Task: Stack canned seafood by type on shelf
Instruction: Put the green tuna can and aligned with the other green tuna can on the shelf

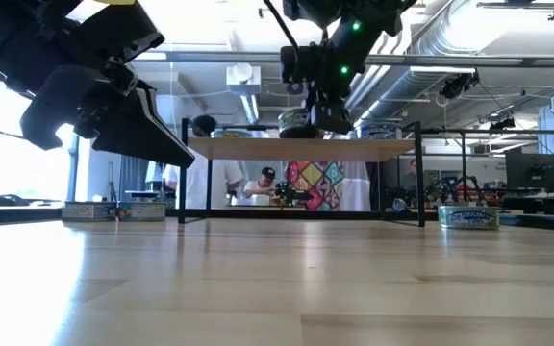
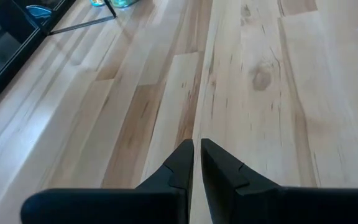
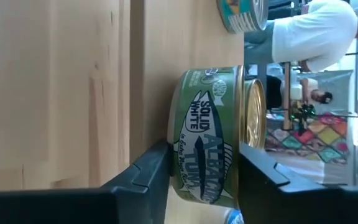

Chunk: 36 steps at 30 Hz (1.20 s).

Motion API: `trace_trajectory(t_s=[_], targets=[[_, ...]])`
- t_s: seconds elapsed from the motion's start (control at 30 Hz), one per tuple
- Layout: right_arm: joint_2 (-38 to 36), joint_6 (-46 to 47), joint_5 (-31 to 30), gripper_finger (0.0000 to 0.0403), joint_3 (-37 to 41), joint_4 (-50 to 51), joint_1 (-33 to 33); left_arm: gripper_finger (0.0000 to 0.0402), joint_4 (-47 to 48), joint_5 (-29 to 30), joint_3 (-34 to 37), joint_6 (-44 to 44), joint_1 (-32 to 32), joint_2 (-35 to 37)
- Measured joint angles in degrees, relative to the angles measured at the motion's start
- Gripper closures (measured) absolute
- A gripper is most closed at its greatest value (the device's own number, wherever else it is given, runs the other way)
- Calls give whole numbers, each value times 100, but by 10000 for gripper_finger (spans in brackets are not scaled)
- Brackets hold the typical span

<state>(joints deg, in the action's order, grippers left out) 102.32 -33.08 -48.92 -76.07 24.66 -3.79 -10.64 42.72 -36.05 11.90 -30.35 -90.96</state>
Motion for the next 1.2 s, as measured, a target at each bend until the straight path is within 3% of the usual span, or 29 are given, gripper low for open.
trace_trajectory(t_s=[0.17, 0.4, 0.6, 0.8, 1.0, 1.2], targets=[[9, 169, 379, 217, 3, 37, 3, 381, -1, -2, 0, 59, 0, 0], [13, 812, 147, 160, -142, 380, 7, 381, 2, -6, 0, 138, 0, -1], [-68, 1948, 126, 156, -660, 1052, 12, 381, 3, -9, 0, 146, -4, -2], [-81, 2582, 588, 155, -1258, 1964, 119, 381, 3, -13, 0, 147, -4, 0], [-85, 2123, 2127, 158, -1228, 1554, 44, 381, 3, -11, 0, 148, -4, -1], [-83, 1958, 2159, 203, -961, 773, -349, 381, 5, -13, 0, 151, -9, 0]])
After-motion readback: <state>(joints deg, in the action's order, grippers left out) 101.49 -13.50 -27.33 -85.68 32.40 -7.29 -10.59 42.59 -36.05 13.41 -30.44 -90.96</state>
